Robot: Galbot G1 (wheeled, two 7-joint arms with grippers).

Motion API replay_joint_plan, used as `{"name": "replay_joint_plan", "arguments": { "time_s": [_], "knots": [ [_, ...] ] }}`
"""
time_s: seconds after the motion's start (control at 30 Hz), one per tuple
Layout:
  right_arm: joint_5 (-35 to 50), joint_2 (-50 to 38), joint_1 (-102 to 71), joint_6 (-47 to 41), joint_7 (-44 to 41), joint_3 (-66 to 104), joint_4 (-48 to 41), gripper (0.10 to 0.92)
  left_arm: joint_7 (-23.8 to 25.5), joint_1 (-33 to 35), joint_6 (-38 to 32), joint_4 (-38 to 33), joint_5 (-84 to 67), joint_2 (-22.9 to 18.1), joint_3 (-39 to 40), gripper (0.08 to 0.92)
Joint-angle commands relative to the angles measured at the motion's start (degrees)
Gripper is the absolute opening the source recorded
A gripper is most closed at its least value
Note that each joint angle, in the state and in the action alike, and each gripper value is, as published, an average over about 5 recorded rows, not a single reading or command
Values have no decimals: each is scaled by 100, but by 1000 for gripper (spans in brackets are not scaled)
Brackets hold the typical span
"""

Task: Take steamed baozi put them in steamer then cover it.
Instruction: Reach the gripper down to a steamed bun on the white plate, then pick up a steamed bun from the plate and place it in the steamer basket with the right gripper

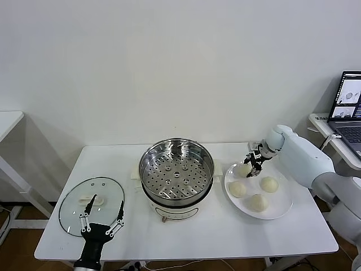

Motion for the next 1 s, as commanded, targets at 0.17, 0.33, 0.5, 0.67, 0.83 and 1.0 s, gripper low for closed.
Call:
{"name": "replay_joint_plan", "arguments": {
  "time_s": [0.17,0.33,0.5,0.67,0.83,1.0],
  "knots": [
    [546,-559,1550,1619,-408,-943,2303,700,2,-4,14,-62,-1,13,40,823],
    [398,-174,2320,2415,-510,-1289,2756,712,4,27,-20,-79,0,7,67,823],
    [113,340,2710,2963,-564,-1433,3012,707,4,39,-12,-123,0,2,108,823],
    [-406,850,2647,3400,-538,-1513,3091,706,4,30,-20,-135,-2,-8,126,823],
    [-1047,1314,2235,3783,-483,-1480,2913,707,4,30,-57,-121,-6,-6,144,823],
    [-1526,1614,1815,3940,-437,-1458,2564,715,13,23,-105,-78,-7,-3,149,823]
  ]
}}
